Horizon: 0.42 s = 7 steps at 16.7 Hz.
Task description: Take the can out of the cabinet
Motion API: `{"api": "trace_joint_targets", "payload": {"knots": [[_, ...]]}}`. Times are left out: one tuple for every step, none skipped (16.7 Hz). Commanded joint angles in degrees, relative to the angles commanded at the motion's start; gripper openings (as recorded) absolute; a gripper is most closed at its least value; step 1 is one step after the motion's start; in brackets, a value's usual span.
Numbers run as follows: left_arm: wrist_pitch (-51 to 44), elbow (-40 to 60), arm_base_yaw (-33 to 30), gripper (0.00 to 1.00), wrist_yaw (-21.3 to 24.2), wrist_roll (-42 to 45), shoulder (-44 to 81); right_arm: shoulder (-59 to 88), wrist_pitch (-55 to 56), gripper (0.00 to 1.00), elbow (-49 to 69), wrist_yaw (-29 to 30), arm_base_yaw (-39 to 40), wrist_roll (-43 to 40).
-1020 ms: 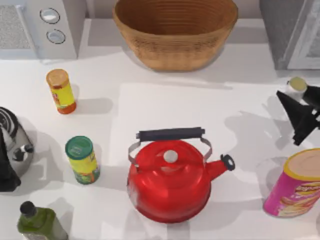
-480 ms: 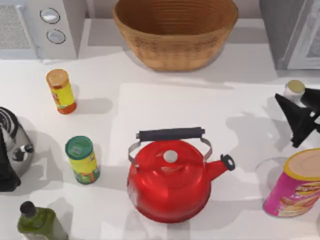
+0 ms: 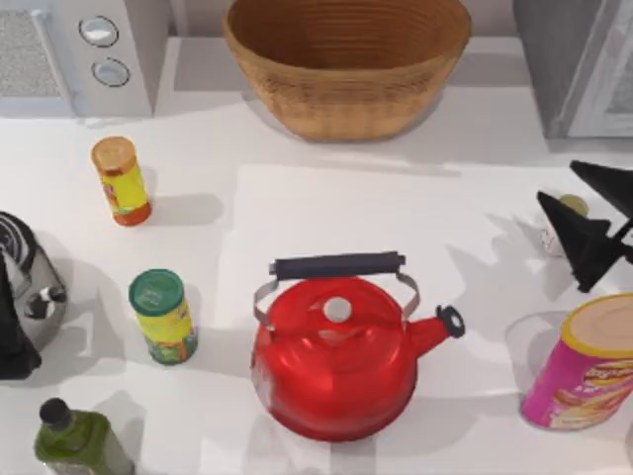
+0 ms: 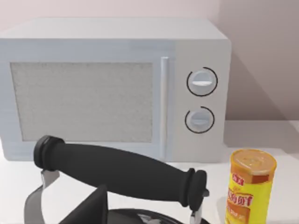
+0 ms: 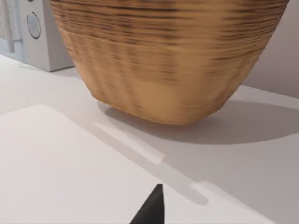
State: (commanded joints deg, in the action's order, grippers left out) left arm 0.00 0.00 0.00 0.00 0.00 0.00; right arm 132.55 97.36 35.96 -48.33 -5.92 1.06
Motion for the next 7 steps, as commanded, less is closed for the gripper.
{"api": "trace_joint_targets", "payload": {"knots": [[0.0,0.0,0.0,1.0,0.0,0.0,0.0,0.0,0.0,0.98,0.0,0.0,0.0,0.0],[0.0,0.0,0.0,1.0,0.0,0.0,0.0,0.0,0.0,1.0,0.0,0.0,0.0,0.0],[0.0,0.0,0.0,1.0,0.0,0.0,0.0,0.0,0.0,1.0,0.0,0.0,0.0,0.0],[0.0,0.0,0.0,1.0,0.0,0.0,0.0,0.0,0.0,1.0,0.0,0.0,0.0,0.0],[0.0,0.0,0.0,1.0,0.0,0.0,0.0,0.0,0.0,1.0,0.0,0.0,0.0,0.0],[0.0,0.0,0.0,1.0,0.0,0.0,0.0,0.0,0.0,1.0,0.0,0.0,0.0,0.0],[0.0,0.0,0.0,1.0,0.0,0.0,0.0,0.0,0.0,1.0,0.0,0.0,0.0,0.0]]}}
